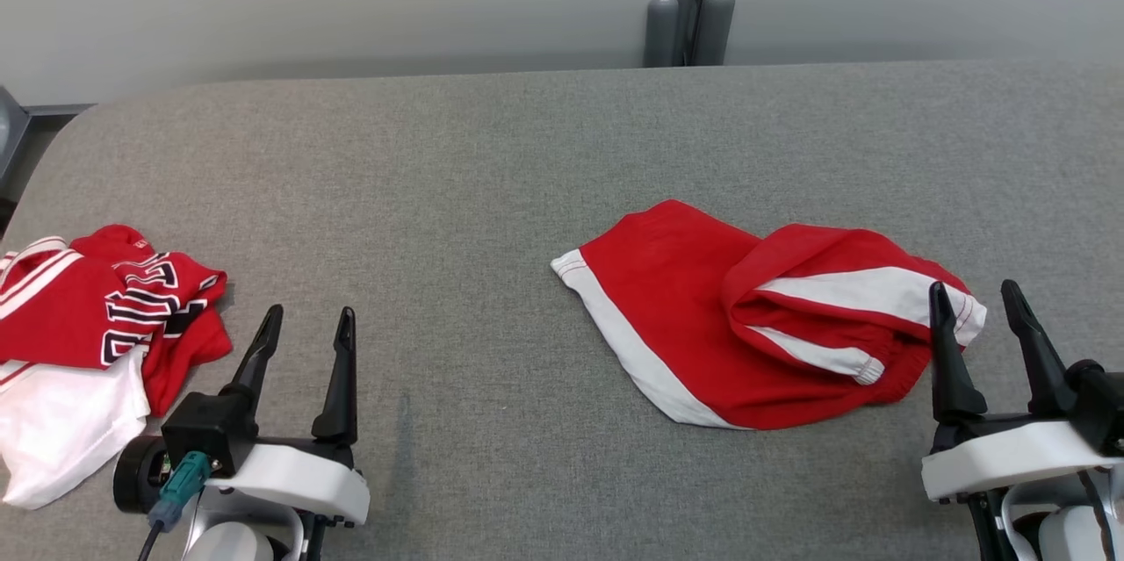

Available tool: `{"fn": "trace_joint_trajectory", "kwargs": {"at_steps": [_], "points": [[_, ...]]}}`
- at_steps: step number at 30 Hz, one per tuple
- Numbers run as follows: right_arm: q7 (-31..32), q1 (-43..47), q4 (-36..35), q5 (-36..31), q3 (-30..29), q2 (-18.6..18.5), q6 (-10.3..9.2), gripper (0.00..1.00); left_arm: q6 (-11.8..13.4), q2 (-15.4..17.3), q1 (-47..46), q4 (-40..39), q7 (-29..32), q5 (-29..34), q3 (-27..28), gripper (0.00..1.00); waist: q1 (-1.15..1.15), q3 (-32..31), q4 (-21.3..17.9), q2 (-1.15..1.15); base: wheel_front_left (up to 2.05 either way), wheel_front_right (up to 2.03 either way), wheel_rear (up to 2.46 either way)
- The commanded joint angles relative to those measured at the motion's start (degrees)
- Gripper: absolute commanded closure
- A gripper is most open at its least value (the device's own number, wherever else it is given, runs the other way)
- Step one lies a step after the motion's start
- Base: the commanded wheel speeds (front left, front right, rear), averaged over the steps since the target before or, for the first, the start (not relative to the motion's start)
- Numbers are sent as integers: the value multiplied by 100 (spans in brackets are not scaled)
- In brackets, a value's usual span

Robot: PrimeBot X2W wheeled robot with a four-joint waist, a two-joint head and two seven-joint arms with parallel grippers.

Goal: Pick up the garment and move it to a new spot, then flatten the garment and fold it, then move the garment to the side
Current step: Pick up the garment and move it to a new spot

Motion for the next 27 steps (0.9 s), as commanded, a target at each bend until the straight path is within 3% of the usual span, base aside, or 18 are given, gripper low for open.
{"fn": "trace_joint_trajectory", "kwargs": {"at_steps": [1,27], "points": [[29,64,-23,-32,7,-9,1,0,44,41,22,-9,-10,1,26,0,0,-66,-15,0,0,0,0],[253,397,-280,39,162,3,1,0,232,110,420,-302,205,-108,-84,0,0,-296,13,0,0,0,0]]}}
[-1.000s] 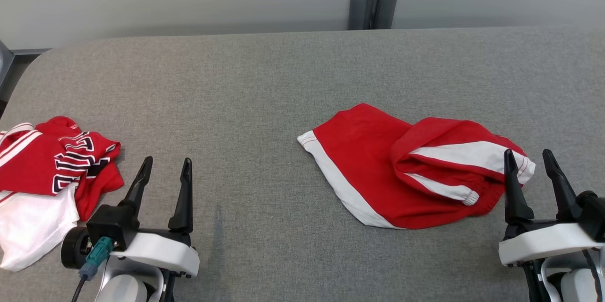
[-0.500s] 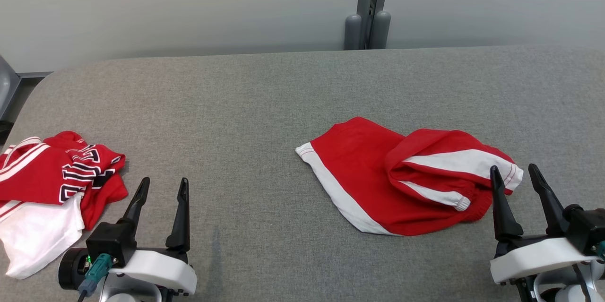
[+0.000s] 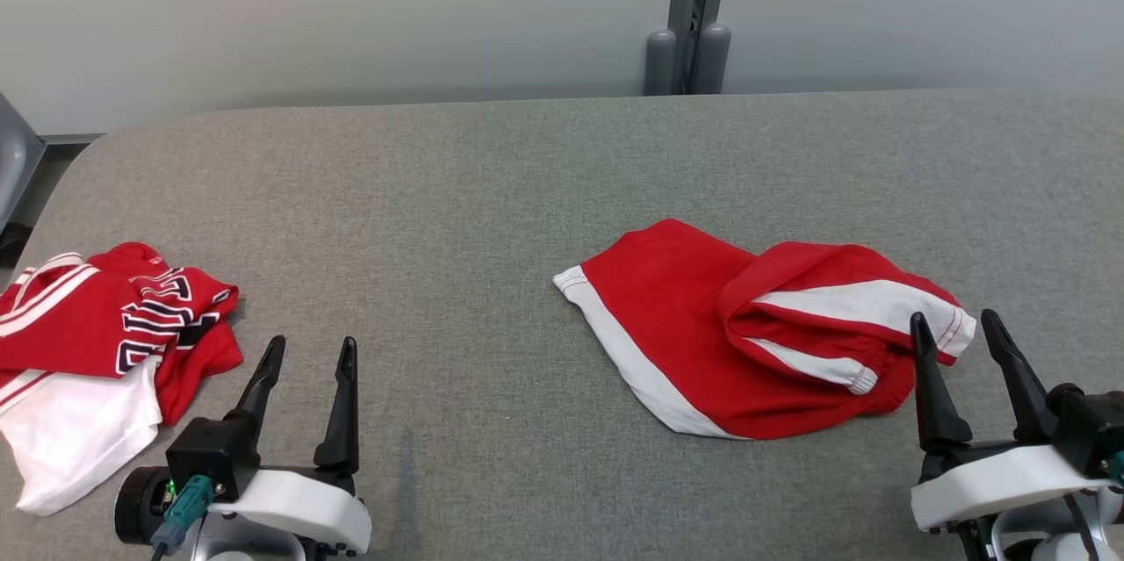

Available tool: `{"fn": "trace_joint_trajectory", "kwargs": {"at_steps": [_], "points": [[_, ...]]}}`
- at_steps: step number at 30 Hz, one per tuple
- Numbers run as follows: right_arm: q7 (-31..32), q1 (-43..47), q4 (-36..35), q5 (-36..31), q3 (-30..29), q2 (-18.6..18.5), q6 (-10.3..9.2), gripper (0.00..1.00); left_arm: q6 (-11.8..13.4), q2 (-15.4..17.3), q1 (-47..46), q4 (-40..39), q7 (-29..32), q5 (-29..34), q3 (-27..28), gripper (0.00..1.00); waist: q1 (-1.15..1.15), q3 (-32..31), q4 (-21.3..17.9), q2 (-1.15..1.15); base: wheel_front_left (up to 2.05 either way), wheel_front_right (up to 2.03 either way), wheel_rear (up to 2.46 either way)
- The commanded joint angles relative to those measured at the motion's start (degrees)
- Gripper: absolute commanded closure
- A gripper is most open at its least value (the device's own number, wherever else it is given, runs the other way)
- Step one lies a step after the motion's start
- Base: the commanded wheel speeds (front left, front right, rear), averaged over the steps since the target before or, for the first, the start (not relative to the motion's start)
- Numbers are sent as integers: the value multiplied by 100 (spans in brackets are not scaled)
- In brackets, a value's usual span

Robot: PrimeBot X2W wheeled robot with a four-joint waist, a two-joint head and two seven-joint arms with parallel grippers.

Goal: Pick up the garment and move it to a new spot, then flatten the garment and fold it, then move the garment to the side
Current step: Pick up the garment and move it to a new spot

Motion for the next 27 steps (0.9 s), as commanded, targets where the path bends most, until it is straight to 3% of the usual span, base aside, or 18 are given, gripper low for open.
{"fn": "trace_joint_trajectory", "kwargs": {"at_steps": [1,19,27], "points": [[-15,24,2,22,0,-21,1,0,40,28,38,-23,8,-20,-2,0,0,3,7,0,0,0,0],[3,-40,67,60,-12,-21,1,0,84,68,11,-36,-5,-75,-54,0,0,70,25,0,0,0,0],[2,-184,494,-45,-492,-23,1,0,49,75,-190,-49,-23,-83,-106,0,0,291,79,0,0,0,0]]}}
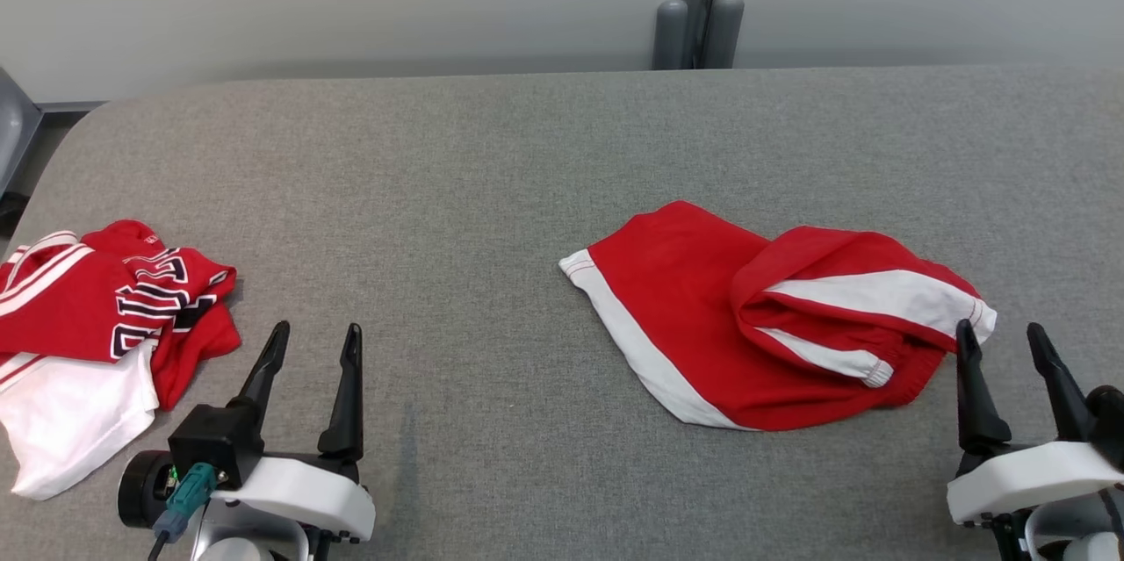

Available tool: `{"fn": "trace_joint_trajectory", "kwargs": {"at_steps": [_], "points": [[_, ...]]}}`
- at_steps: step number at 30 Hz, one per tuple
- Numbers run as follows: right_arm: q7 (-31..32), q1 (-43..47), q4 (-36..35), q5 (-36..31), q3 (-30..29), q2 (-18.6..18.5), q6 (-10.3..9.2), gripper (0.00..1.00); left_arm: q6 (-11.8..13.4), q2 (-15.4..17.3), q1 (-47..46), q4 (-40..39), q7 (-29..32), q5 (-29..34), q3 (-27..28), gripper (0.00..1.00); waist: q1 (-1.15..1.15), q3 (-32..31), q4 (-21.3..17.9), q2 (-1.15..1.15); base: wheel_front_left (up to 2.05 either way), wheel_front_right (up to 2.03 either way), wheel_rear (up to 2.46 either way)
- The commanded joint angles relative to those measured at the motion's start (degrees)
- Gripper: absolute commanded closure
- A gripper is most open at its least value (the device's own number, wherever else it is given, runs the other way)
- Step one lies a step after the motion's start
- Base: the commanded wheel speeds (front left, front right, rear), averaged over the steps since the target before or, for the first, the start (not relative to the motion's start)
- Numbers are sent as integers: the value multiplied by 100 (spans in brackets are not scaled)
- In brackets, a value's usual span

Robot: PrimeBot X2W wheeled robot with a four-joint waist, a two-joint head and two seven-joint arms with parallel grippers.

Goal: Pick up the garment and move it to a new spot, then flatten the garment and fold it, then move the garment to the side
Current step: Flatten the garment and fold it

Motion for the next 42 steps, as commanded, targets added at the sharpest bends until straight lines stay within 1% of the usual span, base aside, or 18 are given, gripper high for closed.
{"fn": "trace_joint_trajectory", "kwargs": {"at_steps": [1,6,12,13,14,16,17,19,22,28,42], "points": [[-6,-94,84,-54,-98,-29,2,0,-7,21,-98,-6,-24,-10,1,0,0,75,22,0,0,0,0],[-36,-366,463,-142,-390,-62,3,0,-48,8,-233,28,-55,-7,-33,0,0,286,61,0,0,0,0],[-65,-718,933,-58,-418,-138,3,0,-85,-7,-370,99,-96,-7,-53,0,0,461,100,0,0,0,0],[-47,-762,1008,-20,-400,-158,2,50,-93,-11,-395,109,-105,-6,-55,0,0,482,106,0,0,0,0],[-58,-810,1067,-4,-385,-176,3,64,-97,-17,-415,121,-115,-4,-60,0,0,500,111,0,0,0,0],[-36,-876,1187,82,-324,-213,3,96,-99,-28,-429,148,-116,5,-68,0,0,522,116,0,0,0,0],[-51,-906,1220,116,-294,-240,3,100,-89,-27,-436,162,-124,5,-68,0,0,532,115,0,0,0,0],[-108,-955,1229,168,-221,-278,3,100,-89,-29,-465,176,-139,0,-58,0,0,541,104,0,0,0,0],[-191,-972,1059,197,-95,-280,3,100,-84,-28,-479,208,-148,-12,-45,0,0,527,64,0,0,0,0],[-262,-952,414,109,76,-293,2,100,-92,-32,-486,246,-170,-14,-66,0,0,465,-52,0,0,0,0],[-10,-939,-897,-114,-119,-341,2,100,-77,-49,-488,294,-184,-36,-107,0,0,380,-78,0,0,0,0]]}}
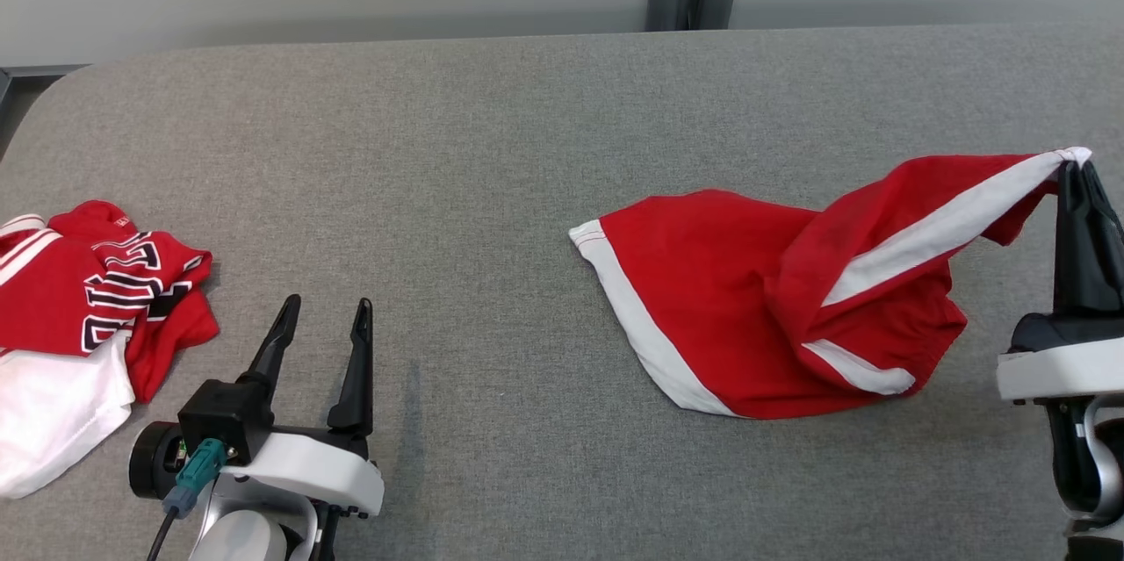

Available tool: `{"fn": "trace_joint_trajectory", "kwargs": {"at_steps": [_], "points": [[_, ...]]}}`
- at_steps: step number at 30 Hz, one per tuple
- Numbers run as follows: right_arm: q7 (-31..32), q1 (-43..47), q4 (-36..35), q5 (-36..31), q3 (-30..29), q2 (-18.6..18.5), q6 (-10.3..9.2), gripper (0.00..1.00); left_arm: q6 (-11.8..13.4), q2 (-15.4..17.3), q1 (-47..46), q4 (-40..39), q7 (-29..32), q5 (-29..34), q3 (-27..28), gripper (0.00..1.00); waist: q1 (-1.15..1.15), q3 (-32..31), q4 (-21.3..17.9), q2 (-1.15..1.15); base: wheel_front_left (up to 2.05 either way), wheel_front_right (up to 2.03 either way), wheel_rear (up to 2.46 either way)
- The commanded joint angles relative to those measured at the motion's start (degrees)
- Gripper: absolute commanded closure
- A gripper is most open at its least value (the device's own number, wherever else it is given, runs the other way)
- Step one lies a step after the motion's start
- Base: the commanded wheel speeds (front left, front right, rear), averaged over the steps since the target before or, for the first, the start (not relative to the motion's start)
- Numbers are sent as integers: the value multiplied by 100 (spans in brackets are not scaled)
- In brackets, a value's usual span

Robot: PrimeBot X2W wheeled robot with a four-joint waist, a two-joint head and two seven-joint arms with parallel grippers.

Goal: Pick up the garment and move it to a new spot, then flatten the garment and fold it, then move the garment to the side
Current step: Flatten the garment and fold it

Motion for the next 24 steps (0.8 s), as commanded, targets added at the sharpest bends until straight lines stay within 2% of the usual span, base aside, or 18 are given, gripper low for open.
{"fn": "trace_joint_trajectory", "kwargs": {"at_steps": [1,6,15,24], "points": [[22,-36,-47,-31,-33,-51,1,100,12,9,-90,9,-26,-30,10,0,0,-5,-2,0,0,0,0],[213,-61,246,77,-409,-188,1,100,-22,-15,-147,7,-28,-27,-30,0,0,19,35,0,0,0,0],[-37,-163,1881,266,-1206,-482,1,100,-93,-27,-264,3,-38,24,-97,0,0,293,180,0,0,0,0],[-375,-443,3373,349,-1167,-497,1,100,-121,-25,-362,45,-44,51,-71,0,0,399,186,0,0,0,0]]}}
